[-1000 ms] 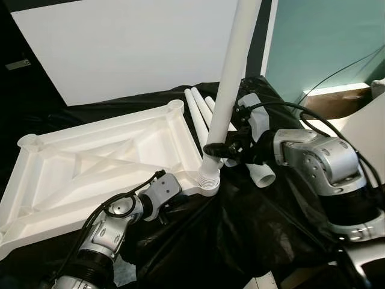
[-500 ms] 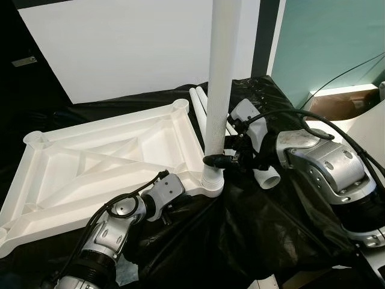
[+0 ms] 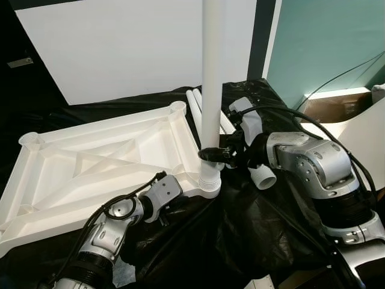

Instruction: Building children table

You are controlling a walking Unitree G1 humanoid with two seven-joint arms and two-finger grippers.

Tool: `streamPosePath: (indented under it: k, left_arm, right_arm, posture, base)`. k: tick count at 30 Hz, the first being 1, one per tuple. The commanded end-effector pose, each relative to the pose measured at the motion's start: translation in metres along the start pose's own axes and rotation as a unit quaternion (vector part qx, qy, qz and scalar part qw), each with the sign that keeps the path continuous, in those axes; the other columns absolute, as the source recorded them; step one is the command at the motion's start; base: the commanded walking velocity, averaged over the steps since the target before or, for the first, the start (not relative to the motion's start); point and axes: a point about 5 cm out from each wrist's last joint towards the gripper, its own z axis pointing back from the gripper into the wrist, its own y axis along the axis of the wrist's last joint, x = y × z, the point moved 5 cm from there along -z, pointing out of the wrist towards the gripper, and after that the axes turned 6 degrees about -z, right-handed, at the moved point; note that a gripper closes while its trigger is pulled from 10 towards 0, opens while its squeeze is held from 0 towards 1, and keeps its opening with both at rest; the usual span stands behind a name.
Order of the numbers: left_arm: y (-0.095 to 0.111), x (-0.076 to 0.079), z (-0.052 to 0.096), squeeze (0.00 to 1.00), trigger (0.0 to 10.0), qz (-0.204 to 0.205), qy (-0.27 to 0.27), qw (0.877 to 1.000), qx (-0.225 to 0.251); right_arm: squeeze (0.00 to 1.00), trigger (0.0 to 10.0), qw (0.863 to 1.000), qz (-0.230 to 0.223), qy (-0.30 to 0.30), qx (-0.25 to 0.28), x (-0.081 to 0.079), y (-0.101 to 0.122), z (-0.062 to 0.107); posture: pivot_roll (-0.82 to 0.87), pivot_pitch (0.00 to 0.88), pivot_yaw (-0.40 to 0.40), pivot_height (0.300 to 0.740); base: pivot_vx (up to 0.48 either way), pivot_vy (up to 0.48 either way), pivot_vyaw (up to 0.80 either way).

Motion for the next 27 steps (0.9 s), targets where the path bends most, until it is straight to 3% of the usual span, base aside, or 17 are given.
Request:
streamPosePath:
  k: [1, 9, 11, 14, 17, 20, 21, 22, 25, 27]
  left_arm:
    - [-0.015, 0.005, -0.002, 0.00, 10.0, 0.026, 0.014, 0.999, -0.021]
    - [-0.015, 0.005, -0.004, 0.00, 10.0, 0.027, 0.016, 0.999, -0.019]
    - [-0.015, 0.005, -0.003, 0.00, 10.0, 0.028, 0.017, 0.999, -0.020]
    - [-0.015, 0.006, -0.004, 0.00, 10.0, 0.028, 0.018, 0.999, -0.019]
    - [-0.014, 0.006, -0.004, 0.00, 10.0, 0.028, 0.018, 0.999, -0.018]
    - [-0.014, 0.006, -0.003, 0.00, 10.0, 0.027, 0.019, 0.999, -0.018]
    - [-0.014, 0.006, -0.003, 0.00, 10.0, 0.027, 0.019, 0.999, -0.018]
    - [-0.017, 0.007, 0.001, 0.00, 10.0, 0.028, 0.020, 0.999, -0.022]
    - [-0.020, 0.008, 0.005, 0.00, 10.0, 0.031, 0.021, 0.999, -0.026]
    - [-0.020, 0.008, 0.005, 0.00, 10.0, 0.031, 0.021, 0.999, -0.026]
  right_arm:
    - [0.00, 10.0, 0.994, -0.078, 0.001, -0.075, 0.006, -0.039, -0.005]
    - [0.00, 10.0, 0.994, -0.084, -0.029, -0.063, 0.012, -0.037, -0.006]
    - [0.00, 10.0, 0.996, -0.059, -0.065, -0.001, 0.011, -0.035, -0.015]
    - [0.00, 10.0, 0.992, -0.063, -0.089, 0.057, 0.007, -0.037, -0.022]
    - [0.00, 10.0, 0.991, -0.036, -0.081, 0.098, -0.002, -0.035, -0.023]
    - [0.00, 10.0, 0.989, -0.054, -0.059, 0.124, -0.009, -0.035, -0.025]
    - [0.00, 10.0, 0.989, -0.054, -0.059, 0.124, -0.009, -0.035, -0.025]
    - [0.00, 10.0, 0.981, -0.063, -0.075, 0.168, -0.004, -0.026, -0.024]
    - [0.00, 10.0, 0.970, -0.059, -0.103, 0.214, 0.003, -0.018, -0.020]
    - [0.00, 10.0, 0.970, -0.059, -0.103, 0.214, 0.003, -0.018, -0.020]
  posture:
    - [-0.05, 0.000, 0.028, 0.740]
    - [-0.05, 0.000, 0.021, 0.740]
    - [-0.05, 0.000, 0.021, 0.740]
    - [-0.04, 0.000, 0.022, 0.740]
    - [-0.04, 0.000, 0.022, 0.740]
    - [-0.03, 0.000, 0.023, 0.740]
    - [-0.03, 0.000, 0.023, 0.740]
    - [-0.01, 0.000, 0.024, 0.740]
    - [0.00, 0.000, 0.027, 0.740]
    - [0.00, 0.000, 0.027, 0.740]
  base:
    - [0.000, 0.000, 0.00]
    - [0.000, 0.000, 0.00]
    - [0.000, 0.000, 0.00]
    - [0.000, 0.000, 0.00]
    - [0.000, 0.000, 0.00]
    - [0.000, 0.000, 0.00]
    - [0.000, 0.000, 0.00]
    - [0.000, 0.000, 0.00]
    - [0.000, 0.000, 0.00]
    - [0.000, 0.000, 0.00]
